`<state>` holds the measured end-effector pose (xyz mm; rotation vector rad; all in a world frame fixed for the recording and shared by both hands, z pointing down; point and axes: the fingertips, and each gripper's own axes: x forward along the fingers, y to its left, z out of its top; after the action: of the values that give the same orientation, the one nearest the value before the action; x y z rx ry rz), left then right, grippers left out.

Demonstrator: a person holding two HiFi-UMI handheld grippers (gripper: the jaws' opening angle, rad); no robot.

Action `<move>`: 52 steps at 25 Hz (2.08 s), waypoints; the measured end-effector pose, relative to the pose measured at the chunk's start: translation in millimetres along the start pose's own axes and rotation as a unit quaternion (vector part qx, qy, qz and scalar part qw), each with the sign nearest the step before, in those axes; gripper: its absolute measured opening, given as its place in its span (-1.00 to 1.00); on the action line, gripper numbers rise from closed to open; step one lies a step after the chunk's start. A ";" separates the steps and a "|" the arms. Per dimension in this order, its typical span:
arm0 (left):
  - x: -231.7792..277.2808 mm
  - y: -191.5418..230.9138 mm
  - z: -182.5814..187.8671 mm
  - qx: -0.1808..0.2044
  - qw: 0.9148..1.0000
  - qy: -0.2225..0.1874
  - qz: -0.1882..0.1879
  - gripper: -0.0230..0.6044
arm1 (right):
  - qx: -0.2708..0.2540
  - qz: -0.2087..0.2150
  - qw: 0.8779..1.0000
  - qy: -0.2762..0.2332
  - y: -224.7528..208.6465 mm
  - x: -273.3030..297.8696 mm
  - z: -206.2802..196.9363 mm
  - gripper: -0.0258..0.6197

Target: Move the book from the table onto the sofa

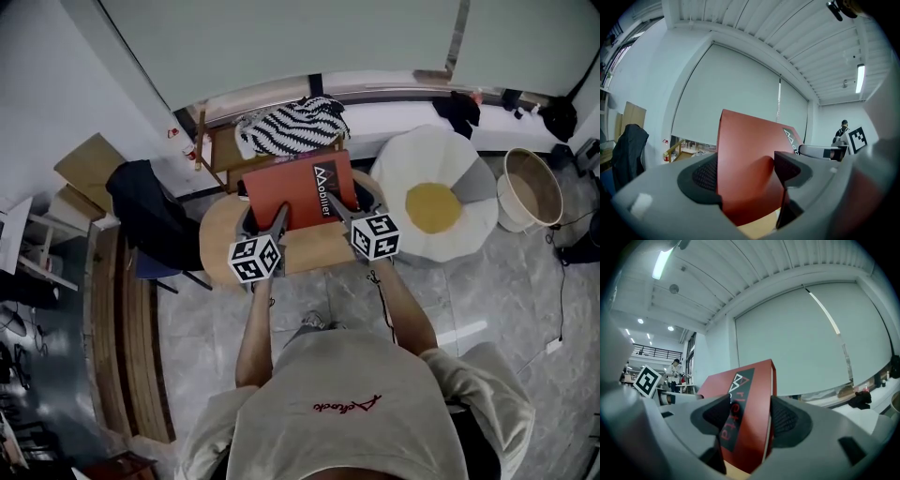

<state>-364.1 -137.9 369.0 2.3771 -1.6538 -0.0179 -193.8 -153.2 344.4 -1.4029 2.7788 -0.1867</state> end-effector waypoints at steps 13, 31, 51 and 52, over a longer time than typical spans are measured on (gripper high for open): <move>31.4 -30.0 8.4 0.003 0.998 -0.002 -0.070 0.24 | -0.013 -0.070 0.997 -0.015 -26.9 -25.8 16.6 -0.11; 79.9 -134.6 -12.1 0.014 0.967 0.042 -0.253 0.24 | -0.005 -0.258 0.966 -0.026 -75.6 -130.5 16.2 -0.11; 85.0 -273.9 -49.5 0.024 0.904 0.086 -0.417 0.24 | -0.002 -0.428 0.903 -0.035 -98.7 -268.7 10.4 -0.12; 87.2 -279.5 -50.8 0.025 0.901 0.087 -0.425 0.24 | -0.002 -0.436 0.899 -0.036 -101.1 -272.7 10.1 -0.11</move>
<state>-67.6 -117.3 371.7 2.8308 -0.4453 0.0790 50.1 5.4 337.1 -2.4730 1.8823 -0.1286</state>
